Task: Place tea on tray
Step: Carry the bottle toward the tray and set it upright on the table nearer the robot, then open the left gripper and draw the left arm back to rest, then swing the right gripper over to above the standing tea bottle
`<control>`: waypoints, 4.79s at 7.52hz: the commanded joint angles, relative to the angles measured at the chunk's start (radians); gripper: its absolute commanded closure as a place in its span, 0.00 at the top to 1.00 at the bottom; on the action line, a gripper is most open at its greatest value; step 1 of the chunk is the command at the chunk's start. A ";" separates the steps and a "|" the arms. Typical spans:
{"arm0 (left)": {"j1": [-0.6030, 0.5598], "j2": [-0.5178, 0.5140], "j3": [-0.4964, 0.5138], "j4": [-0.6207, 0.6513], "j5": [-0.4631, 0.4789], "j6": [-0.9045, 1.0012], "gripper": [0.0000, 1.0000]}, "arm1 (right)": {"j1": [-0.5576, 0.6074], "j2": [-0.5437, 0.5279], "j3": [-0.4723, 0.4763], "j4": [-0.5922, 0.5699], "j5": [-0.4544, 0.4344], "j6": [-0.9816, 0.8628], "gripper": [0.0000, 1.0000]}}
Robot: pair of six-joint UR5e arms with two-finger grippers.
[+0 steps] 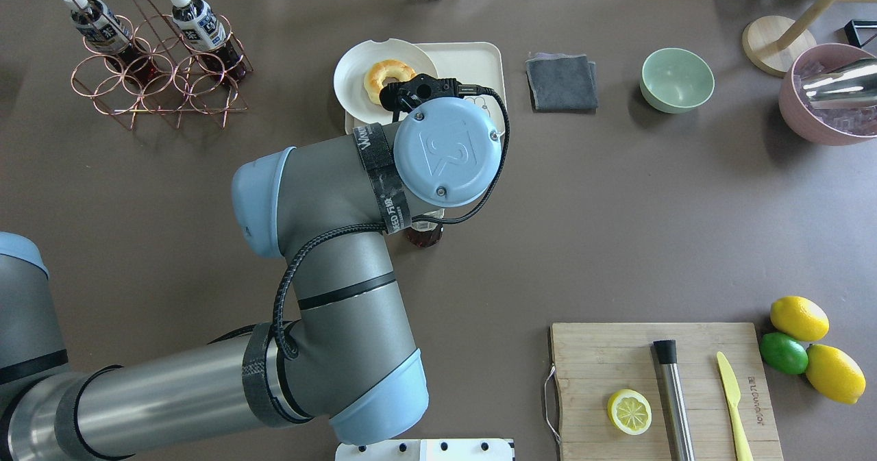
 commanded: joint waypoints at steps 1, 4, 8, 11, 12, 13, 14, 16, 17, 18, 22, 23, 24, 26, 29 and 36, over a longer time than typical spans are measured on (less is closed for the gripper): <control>0.000 0.001 -0.003 -0.008 0.015 0.010 0.97 | -0.001 0.005 -0.006 0.000 -0.001 -0.001 1.00; -0.009 -0.005 -0.029 -0.008 0.019 0.015 0.98 | -0.001 0.021 -0.014 0.000 -0.008 0.001 1.00; -0.250 0.130 -0.095 -0.150 -0.171 0.286 0.98 | -0.003 0.038 -0.015 0.000 -0.010 0.008 1.00; -0.303 0.292 -0.148 -0.296 -0.169 0.313 0.98 | -0.009 0.074 -0.046 -0.002 -0.010 0.008 1.00; -0.319 0.345 -0.153 -0.314 -0.170 0.306 0.98 | -0.010 0.081 -0.055 -0.002 -0.010 0.010 1.00; -0.342 0.416 -0.171 -0.313 -0.179 0.306 0.98 | -0.010 0.082 -0.054 -0.002 -0.008 0.011 1.00; -0.356 0.486 -0.205 -0.316 -0.187 0.313 0.98 | -0.012 0.082 -0.054 -0.002 -0.004 0.016 1.00; -0.502 0.608 -0.225 -0.313 -0.352 0.503 0.98 | -0.015 0.082 -0.052 0.000 -0.001 0.045 1.00; -0.628 0.680 -0.225 -0.315 -0.444 0.718 0.98 | -0.021 0.091 -0.051 0.000 -0.001 0.063 1.00; -0.746 0.741 -0.215 -0.315 -0.519 0.871 0.98 | -0.021 0.094 -0.043 -0.002 0.002 0.076 1.00; -1.053 0.835 -0.072 -0.313 -0.601 1.362 0.98 | -0.033 0.104 0.040 -0.005 0.039 0.178 1.00; -1.108 0.849 -0.049 -0.310 -0.601 1.445 0.98 | -0.077 0.125 0.107 -0.008 0.038 0.306 1.00; -1.138 0.872 -0.049 -0.313 -0.601 1.495 0.98 | -0.131 0.128 0.171 -0.011 0.036 0.362 1.00; -1.176 0.906 -0.055 -0.318 -0.630 1.526 0.98 | -0.222 0.192 0.277 -0.015 0.044 0.553 1.00; -1.192 0.915 -0.052 -0.318 -0.672 1.529 0.98 | -0.415 0.388 0.396 -0.124 0.026 0.866 1.00; -1.200 0.913 -0.035 -0.318 -0.672 1.529 0.98 | -0.877 0.761 0.393 -0.371 -0.445 1.174 1.00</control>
